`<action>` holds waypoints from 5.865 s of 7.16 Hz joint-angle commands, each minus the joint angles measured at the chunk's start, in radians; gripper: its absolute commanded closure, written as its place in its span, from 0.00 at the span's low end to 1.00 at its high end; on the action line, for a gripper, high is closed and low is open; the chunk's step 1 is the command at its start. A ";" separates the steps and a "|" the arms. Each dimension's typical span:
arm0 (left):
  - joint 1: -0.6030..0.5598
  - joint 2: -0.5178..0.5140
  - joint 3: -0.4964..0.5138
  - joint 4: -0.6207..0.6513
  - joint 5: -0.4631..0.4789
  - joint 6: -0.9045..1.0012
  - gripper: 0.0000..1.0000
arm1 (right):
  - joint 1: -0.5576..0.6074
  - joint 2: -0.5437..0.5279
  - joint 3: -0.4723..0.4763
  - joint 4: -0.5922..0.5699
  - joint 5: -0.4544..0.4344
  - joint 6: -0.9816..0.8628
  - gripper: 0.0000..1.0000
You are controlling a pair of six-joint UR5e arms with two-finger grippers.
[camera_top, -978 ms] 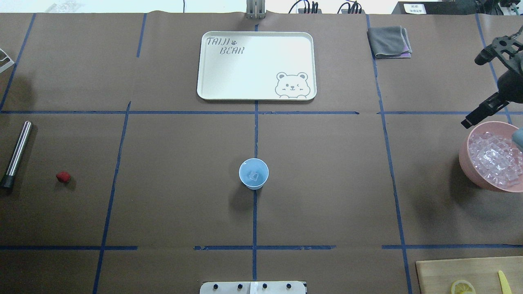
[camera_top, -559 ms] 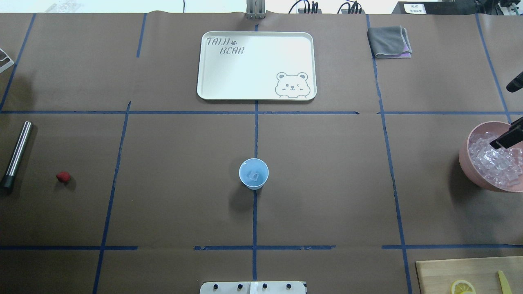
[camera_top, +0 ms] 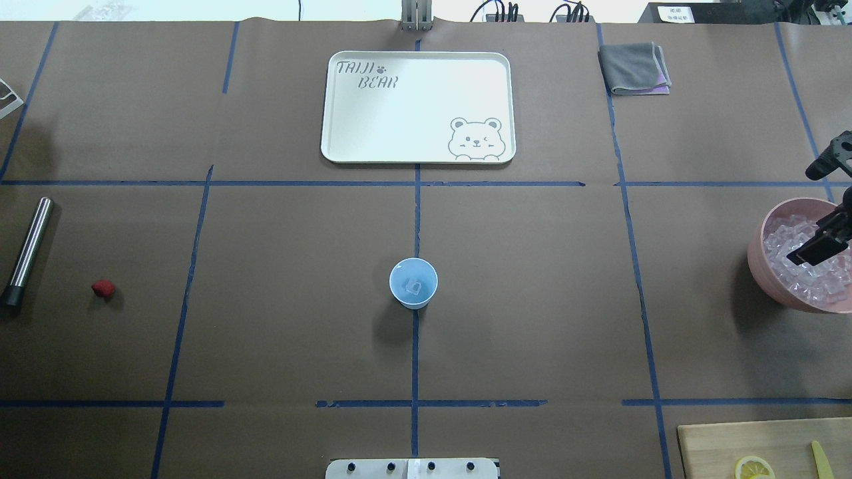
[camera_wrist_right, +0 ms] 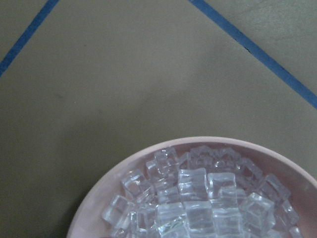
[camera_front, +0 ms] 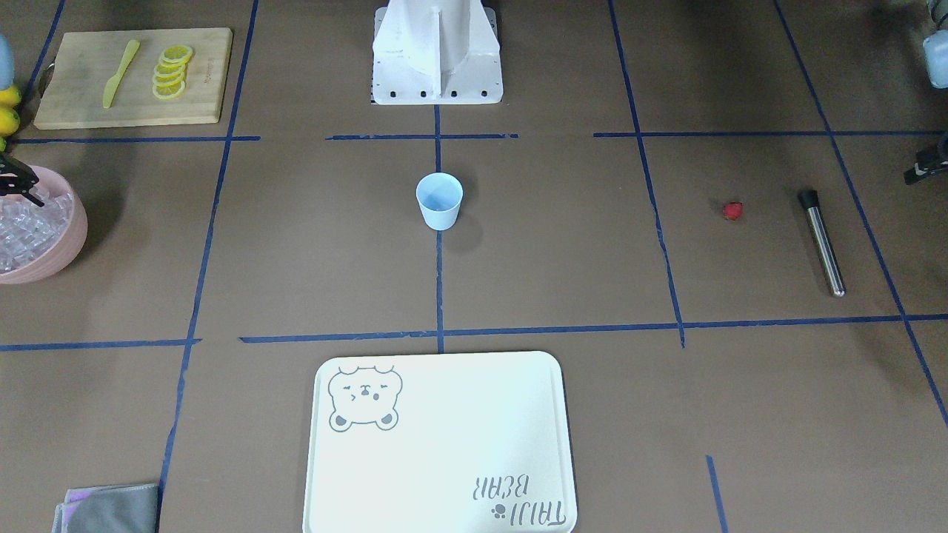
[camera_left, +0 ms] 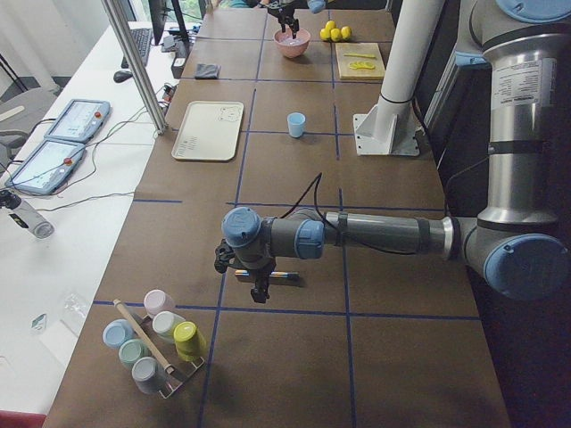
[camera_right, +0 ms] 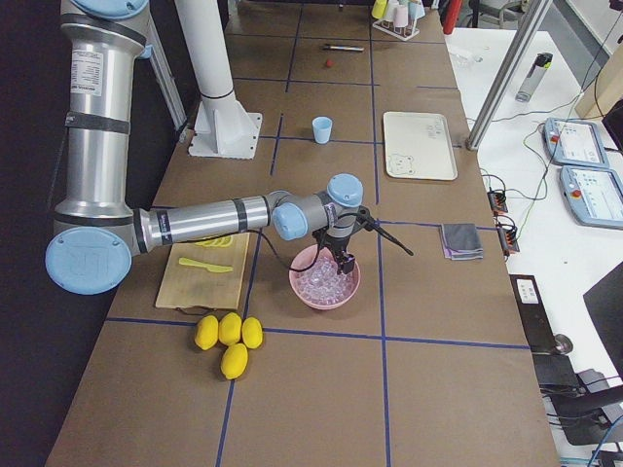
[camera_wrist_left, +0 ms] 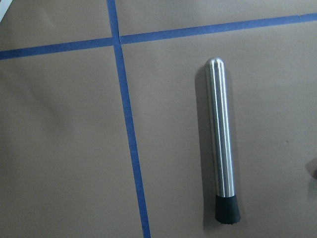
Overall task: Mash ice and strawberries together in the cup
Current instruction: 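Lower the right gripper into the ice and grasp another cube, then carry the ice cube with the right gripper to the blue cup, then open the right gripper to drop the cube into the cup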
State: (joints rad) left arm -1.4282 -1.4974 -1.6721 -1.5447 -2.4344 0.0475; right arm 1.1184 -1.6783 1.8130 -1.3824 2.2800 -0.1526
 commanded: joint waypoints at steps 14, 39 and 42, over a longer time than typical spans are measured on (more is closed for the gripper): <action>0.002 0.000 0.000 -0.002 0.000 -0.003 0.00 | 0.009 0.037 0.116 -0.067 -0.013 0.440 1.00; 0.008 0.006 0.020 0.002 -0.008 0.006 0.00 | -0.713 0.931 -0.132 -0.337 -0.513 1.565 0.01; 0.008 0.005 0.020 0.002 -0.006 0.006 0.00 | -0.625 0.851 -0.060 -0.339 -0.420 1.473 0.01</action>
State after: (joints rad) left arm -1.4206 -1.4919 -1.6521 -1.5442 -2.4417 0.0537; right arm 0.4481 -0.7744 1.7060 -1.7199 1.8039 1.3788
